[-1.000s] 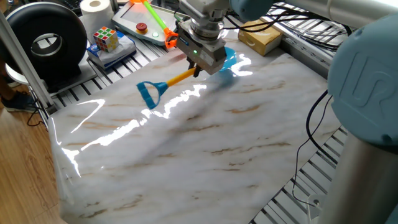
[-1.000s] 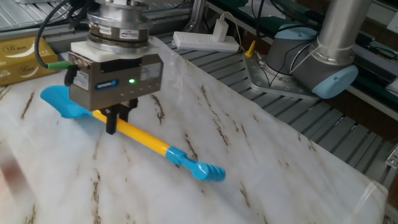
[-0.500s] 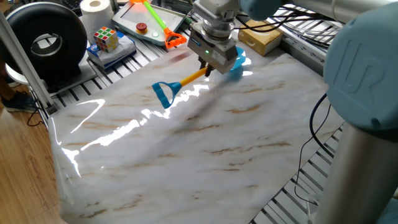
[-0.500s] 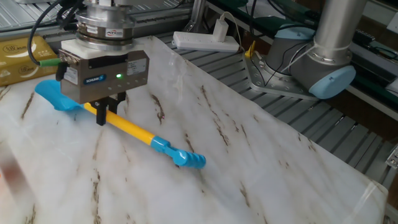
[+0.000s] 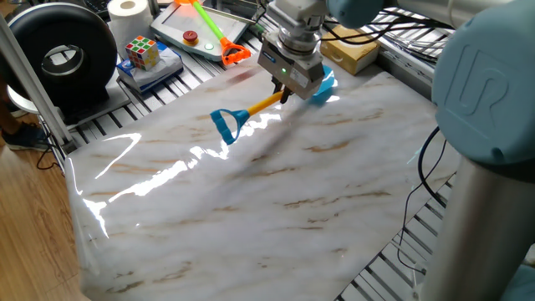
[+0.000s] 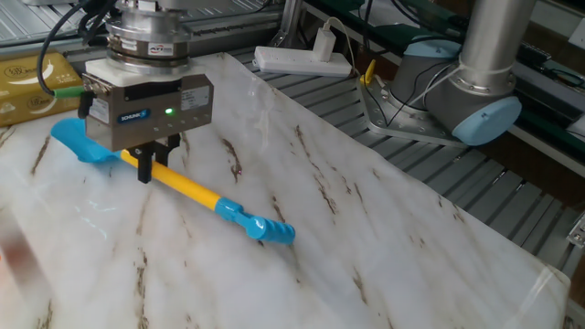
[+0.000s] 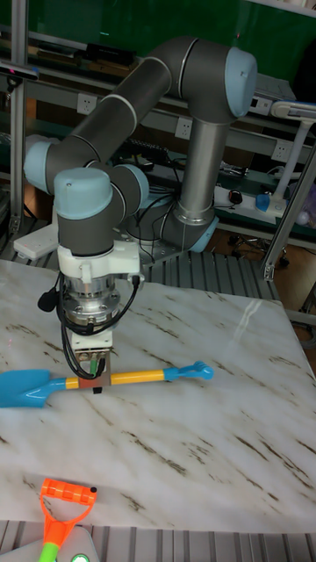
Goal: Use a shovel to scoop up an object
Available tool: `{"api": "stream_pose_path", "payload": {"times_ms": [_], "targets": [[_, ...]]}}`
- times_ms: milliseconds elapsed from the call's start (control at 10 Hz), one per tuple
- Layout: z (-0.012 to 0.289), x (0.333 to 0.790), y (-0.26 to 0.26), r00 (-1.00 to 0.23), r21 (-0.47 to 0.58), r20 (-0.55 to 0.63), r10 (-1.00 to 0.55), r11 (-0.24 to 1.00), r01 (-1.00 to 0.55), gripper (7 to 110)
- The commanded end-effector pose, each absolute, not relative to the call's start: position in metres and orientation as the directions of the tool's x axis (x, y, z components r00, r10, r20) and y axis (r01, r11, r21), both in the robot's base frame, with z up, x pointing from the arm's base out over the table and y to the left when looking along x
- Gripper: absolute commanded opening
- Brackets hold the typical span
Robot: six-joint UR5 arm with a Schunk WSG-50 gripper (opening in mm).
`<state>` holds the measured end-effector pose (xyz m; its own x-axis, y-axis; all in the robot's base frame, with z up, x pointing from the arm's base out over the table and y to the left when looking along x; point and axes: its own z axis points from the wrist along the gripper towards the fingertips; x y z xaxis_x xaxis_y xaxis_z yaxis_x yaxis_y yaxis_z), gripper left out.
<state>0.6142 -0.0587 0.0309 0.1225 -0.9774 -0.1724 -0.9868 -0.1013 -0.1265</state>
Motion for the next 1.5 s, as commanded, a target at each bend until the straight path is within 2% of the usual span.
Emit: {"api": "stream_pose_path", "payload": {"times_ms": [0, 500, 700, 800, 1000, 1400], "targets": [[0.030, 0.616, -0.064, 0.119, -0.133, -0.171, -0.978, -0.097, -0.986, 7], [0.033, 0.616, -0.068, 0.125, -0.132, -0.122, -0.985, -0.109, -0.985, 7], [0.034, 0.614, -0.057, 0.103, -0.121, -0.167, -0.981, -0.083, -0.989, 7], [0.036, 0.617, -0.049, 0.133, -0.141, -0.191, -0.972, -0.107, -0.984, 7], [0.040, 0.621, -0.035, 0.108, -0.157, -0.250, -0.962, -0.070, -0.985, 7], [0.039, 0.623, -0.040, 0.087, -0.160, -0.235, -0.968, -0.050, -0.986, 7]]}}
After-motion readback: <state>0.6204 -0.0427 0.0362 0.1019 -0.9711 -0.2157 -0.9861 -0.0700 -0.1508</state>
